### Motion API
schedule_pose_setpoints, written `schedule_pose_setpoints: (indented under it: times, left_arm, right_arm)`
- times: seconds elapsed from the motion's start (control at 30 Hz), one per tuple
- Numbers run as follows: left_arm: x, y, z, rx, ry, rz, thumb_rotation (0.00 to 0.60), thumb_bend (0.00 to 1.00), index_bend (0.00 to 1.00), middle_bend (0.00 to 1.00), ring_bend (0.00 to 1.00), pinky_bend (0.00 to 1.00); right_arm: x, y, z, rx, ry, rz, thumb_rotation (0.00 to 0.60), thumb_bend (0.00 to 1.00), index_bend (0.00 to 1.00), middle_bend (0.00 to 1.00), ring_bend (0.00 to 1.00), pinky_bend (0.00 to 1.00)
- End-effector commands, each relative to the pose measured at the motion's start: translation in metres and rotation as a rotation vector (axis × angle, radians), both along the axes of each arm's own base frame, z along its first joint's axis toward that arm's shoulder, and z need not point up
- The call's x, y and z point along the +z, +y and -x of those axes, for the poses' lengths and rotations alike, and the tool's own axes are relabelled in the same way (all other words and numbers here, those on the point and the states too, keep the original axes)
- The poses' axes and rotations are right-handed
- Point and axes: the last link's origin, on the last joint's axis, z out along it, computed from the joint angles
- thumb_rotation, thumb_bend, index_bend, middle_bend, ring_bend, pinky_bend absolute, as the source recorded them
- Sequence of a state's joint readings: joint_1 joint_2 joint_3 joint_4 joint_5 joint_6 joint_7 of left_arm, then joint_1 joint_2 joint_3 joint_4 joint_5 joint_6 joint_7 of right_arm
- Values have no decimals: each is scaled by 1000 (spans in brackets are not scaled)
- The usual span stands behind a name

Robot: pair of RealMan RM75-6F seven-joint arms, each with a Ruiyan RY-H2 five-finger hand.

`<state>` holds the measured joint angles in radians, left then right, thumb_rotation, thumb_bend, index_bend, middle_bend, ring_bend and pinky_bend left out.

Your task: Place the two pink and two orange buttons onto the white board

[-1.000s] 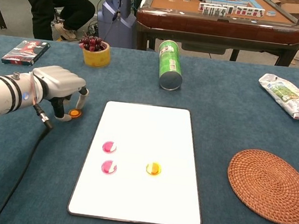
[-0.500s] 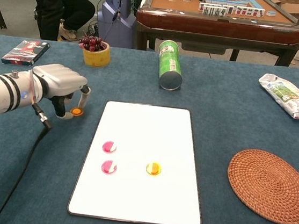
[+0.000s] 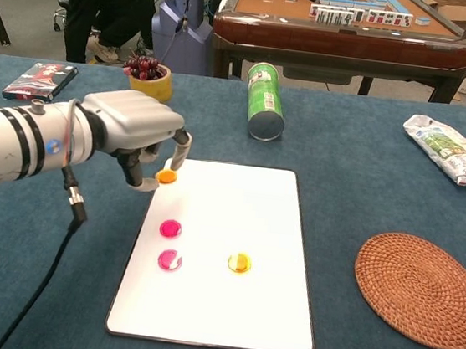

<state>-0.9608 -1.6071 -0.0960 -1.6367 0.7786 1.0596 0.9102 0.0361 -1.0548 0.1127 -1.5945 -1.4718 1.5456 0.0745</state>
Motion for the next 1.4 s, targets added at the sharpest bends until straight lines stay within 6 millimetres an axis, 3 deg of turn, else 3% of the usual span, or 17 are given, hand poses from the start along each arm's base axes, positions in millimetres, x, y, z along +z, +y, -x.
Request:
schedule_pose_setpoints:
  times: [0.03, 0.43, 0.83, 1.4]
  left_arm:
    - [-5, -9, -17, -47, -9, 14, 600, 345, 552, 1000, 1000, 1000]
    - [-37, -16, -48, -74, 2, 47, 600, 346, 550, 1000, 1000, 1000]
    - [-49, -8, -51, -47, 24, 31, 600, 345, 550, 1000, 1000, 1000]
    - [-60, -22, -60, -89, 31, 56, 600, 345, 548, 1000, 1000, 1000]
  right_arm:
    - [0, 0, 0, 0, -1, 1, 600, 64, 285, 329, 287, 541]
    - [3, 0, 1, -1, -10, 2, 600, 64, 285, 329, 287, 541]
    - [7, 1, 2, 1, -22, 9, 600, 64, 285, 329, 287, 541]
    - [7, 1, 2, 1, -21, 9, 600, 64, 285, 329, 287, 541]
